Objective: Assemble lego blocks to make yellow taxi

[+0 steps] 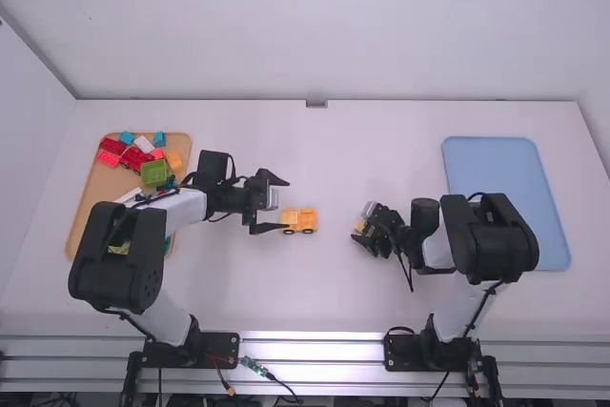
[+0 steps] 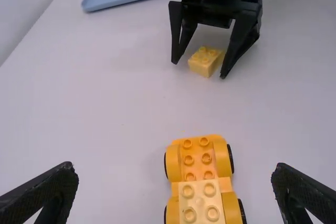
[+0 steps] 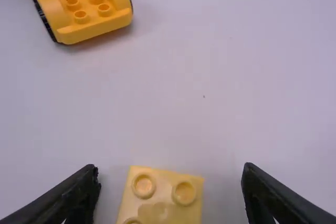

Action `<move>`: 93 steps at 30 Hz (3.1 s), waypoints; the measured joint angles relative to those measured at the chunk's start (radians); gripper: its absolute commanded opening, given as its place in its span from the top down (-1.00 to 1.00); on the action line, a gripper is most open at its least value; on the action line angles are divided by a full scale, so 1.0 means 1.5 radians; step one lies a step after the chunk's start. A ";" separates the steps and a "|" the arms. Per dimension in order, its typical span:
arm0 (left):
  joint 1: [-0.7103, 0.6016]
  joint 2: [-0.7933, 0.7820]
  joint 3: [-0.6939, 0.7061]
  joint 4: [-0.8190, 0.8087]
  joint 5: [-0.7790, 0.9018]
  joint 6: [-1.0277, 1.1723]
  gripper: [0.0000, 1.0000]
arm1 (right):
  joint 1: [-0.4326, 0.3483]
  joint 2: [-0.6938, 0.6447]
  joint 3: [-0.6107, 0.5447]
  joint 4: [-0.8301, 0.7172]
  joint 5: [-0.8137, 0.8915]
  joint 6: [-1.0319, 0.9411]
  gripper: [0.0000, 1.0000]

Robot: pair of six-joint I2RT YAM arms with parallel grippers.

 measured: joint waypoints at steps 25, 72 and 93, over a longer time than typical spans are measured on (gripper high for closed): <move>0.000 0.000 0.000 0.000 0.000 0.000 -0.98 | -0.004 -0.025 -0.023 -0.006 0.020 0.050 0.24; -0.053 0.102 0.002 0.084 -0.099 -0.104 -0.98 | 0.048 -0.139 0.077 -0.242 -0.006 0.037 0.91; -0.061 0.187 0.002 0.139 -0.078 -0.137 -0.68 | 0.110 -0.154 0.164 -0.393 -0.010 -0.107 1.00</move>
